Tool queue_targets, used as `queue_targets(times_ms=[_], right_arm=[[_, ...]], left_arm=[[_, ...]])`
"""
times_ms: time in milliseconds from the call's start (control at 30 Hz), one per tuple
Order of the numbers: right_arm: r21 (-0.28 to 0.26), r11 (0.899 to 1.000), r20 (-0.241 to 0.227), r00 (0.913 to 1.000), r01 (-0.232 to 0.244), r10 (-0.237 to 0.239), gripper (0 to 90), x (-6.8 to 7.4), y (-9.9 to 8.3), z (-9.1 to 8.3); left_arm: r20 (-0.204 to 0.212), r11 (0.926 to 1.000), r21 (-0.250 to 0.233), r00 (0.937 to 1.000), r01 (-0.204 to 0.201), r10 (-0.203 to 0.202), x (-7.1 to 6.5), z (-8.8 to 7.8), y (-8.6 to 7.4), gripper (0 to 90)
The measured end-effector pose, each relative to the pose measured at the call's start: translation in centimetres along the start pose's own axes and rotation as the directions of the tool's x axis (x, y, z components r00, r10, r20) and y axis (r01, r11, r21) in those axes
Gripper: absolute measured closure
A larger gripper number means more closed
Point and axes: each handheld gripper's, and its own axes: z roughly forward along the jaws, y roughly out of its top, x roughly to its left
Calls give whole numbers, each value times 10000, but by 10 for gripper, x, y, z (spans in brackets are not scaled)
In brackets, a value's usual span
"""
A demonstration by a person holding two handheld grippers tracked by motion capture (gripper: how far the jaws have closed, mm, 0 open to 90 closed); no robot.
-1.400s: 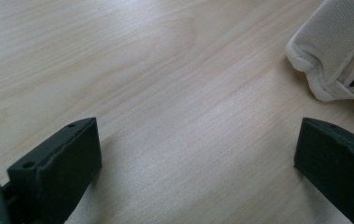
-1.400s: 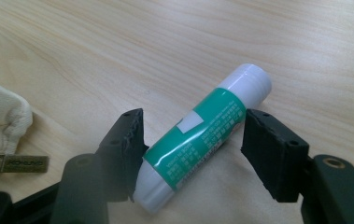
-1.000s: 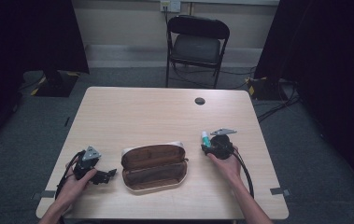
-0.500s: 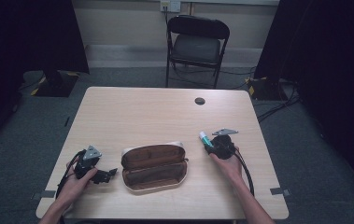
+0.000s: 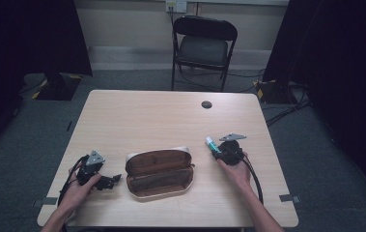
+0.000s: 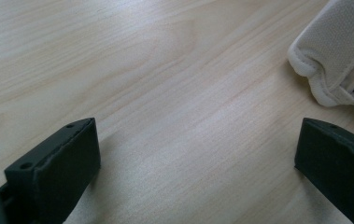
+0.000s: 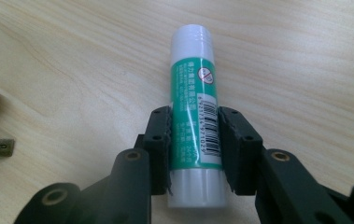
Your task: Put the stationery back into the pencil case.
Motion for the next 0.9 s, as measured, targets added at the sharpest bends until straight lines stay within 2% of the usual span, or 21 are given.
queue_targets(times_ms=[167, 500, 600, 900], right_arm=[[35, 10000, -157, 9999, -65, 65, 662, 0, 0, -3], [-666, 9969, -443, 9983, -420, 391, 662, -6, 1, -30], [-997, 9939, -752, 9963, -480, 406, 662, -8, 3, -36], [-1443, 9886, -997, 9946, -427, 284, 662, -3, 12, -55]], left_arm=[[16, 10000, -6, 10000, 24, -24, 0, 0, 0, 0], [5, 10000, -5, 10000, 14, -14, 0, 0, 0, 0], [2, 10000, 1, 10000, 2, -2, 0, 0, 0, 0], [32, 9999, -59, 10000, 82, -82, 0, 1, 0, 0]])
